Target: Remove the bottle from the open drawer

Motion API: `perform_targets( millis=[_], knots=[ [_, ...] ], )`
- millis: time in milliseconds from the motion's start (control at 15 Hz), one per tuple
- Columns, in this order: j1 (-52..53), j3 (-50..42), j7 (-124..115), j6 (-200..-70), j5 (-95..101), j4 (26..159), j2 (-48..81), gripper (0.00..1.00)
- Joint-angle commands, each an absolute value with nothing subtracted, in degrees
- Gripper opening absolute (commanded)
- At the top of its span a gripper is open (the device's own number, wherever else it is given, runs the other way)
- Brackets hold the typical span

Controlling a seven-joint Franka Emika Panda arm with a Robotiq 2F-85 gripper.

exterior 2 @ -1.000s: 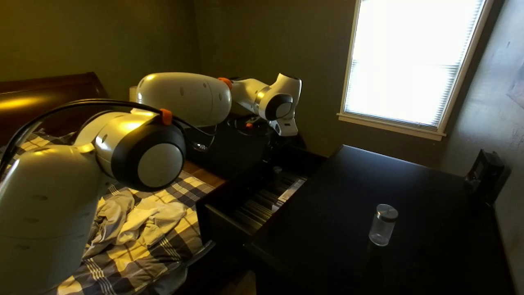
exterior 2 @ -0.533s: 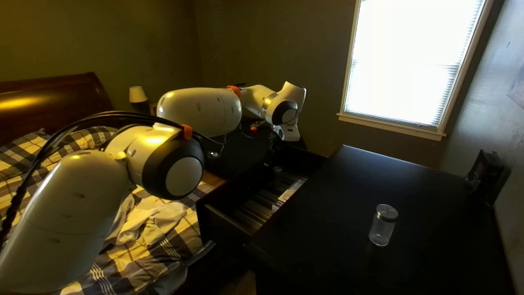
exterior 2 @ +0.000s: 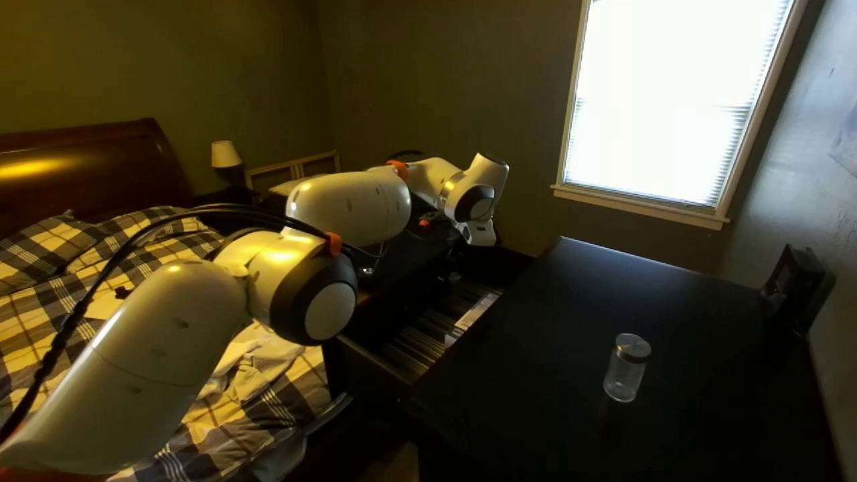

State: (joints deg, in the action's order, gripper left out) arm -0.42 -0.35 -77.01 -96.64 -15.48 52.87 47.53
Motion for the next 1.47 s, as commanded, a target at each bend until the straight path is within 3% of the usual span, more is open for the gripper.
perform_targets(
  millis=[0,1400],
  knots=[
    [-1.3,0.3,-79.6,-96.4,-17.5,46.2,53.1,1.0],
    [-1.9,0.7,-83.1,-102.5,-21.9,36.7,62.2,1.0]
  ],
)
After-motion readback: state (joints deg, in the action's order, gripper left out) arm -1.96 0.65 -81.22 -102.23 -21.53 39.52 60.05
